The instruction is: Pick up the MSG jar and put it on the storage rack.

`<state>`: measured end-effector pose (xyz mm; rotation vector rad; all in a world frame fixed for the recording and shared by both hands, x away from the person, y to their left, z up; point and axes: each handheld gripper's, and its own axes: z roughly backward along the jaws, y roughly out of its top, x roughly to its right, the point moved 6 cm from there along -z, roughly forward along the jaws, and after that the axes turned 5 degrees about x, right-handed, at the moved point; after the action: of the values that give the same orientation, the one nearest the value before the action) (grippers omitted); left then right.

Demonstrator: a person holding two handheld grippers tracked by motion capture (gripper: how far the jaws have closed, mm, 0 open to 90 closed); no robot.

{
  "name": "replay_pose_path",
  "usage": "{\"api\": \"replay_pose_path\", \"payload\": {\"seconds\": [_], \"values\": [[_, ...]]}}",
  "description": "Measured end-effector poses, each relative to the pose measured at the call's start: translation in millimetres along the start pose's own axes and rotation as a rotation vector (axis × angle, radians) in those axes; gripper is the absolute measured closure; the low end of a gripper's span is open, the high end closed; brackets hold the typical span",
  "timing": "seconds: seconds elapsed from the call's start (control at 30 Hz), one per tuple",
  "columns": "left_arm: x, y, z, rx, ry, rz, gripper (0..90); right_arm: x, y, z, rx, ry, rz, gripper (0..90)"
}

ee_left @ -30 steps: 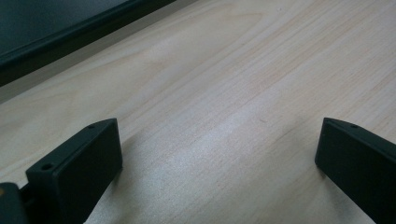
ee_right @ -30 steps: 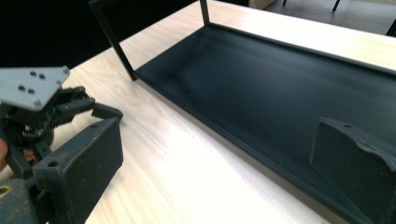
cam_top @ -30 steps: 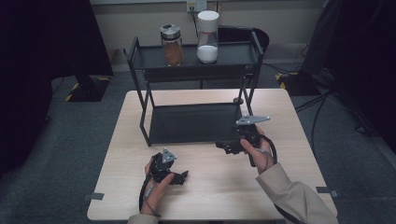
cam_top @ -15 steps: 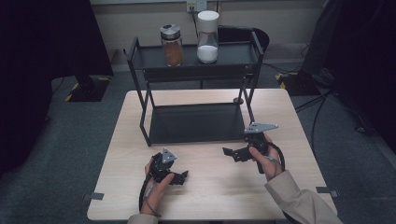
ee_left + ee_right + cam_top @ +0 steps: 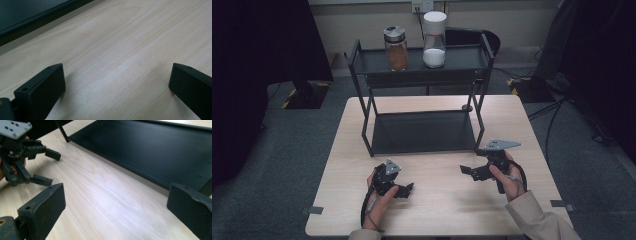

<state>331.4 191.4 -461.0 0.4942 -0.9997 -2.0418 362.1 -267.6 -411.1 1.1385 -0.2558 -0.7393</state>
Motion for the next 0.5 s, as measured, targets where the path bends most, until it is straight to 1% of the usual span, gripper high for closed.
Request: {"api": "replay_pose_path", "payload": {"seconds": [0.2,0.27,0.33,0.37,0.5], "values": [[0.0,0.0,0.0,0.0,0.0,0.0,0.0,2.7,-8.3,5.3,-0.013,-0.004,0.003,0.9],[-0.1,0.1,0.0,-0.001,0.0,0.0,0.0,4.5,-11.3,6.7,-0.018,0.004,-0.007,1.0],[0.0,0.0,0.0,0.0,0.0,0.001,0.0,5.0,-13.3,7.5,-0.022,0.002,-0.002,0.9],[-0.1,0.1,0.0,-0.001,0.0,-0.001,0.0,5.4,-16.3,8.8,-0.035,-0.005,0.014,0.9],[-0.1,0.2,0.0,-0.001,0.0,-0.002,0.0,7.7,-22.9,11.2,-0.044,-0.003,0.01,0.9]]}}
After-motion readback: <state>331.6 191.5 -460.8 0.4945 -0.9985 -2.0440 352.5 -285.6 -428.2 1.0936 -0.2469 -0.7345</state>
